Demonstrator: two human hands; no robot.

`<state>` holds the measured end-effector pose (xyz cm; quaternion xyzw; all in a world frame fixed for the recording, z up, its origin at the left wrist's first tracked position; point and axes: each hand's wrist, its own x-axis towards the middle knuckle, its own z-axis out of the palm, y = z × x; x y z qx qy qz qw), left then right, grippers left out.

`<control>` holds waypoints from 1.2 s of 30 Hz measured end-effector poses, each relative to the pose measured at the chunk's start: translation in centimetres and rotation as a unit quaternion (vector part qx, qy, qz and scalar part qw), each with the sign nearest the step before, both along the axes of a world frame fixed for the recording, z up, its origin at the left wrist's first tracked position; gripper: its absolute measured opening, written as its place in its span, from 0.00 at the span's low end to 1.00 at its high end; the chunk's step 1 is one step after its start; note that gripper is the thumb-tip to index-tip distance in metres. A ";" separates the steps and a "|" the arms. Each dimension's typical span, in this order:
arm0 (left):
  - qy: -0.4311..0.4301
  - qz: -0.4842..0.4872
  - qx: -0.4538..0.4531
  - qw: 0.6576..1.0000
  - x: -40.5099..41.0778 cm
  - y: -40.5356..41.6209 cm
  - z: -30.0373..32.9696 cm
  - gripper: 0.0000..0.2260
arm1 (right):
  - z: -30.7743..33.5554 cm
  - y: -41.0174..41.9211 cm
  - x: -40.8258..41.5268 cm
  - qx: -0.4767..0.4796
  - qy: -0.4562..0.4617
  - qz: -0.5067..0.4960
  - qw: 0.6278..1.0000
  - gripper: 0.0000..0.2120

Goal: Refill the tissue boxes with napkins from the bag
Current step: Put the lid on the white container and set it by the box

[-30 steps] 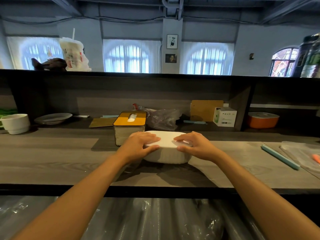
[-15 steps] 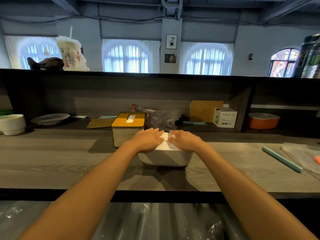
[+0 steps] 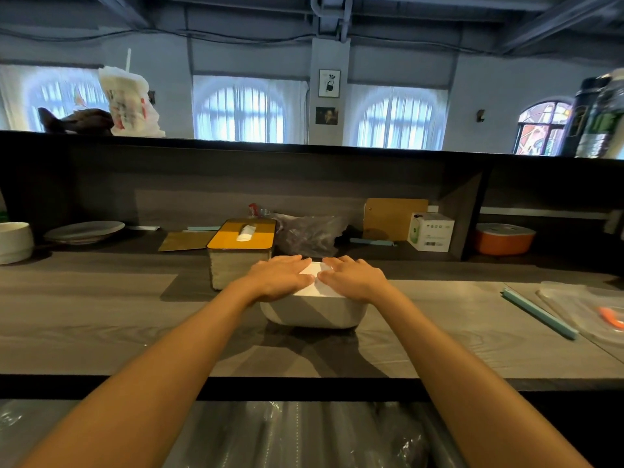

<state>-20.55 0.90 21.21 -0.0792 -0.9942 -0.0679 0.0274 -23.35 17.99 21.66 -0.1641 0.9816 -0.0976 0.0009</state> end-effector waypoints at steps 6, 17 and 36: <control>0.017 0.009 0.006 1.000 0.3 0.4 -0.1 0.26 | 0.0 0.1 0.3 -0.007 0.012 0.000 1.000 0.29; 0.147 0.162 0.479 0.850 2.6 0.6 -1.9 0.20 | -1.8 1.1 1.9 -0.479 -0.027 -0.154 0.864 0.26; 0.017 0.125 0.659 0.741 5.8 1.2 -0.7 0.24 | 2.0 6.1 5.5 -0.567 -0.248 -0.066 0.783 0.34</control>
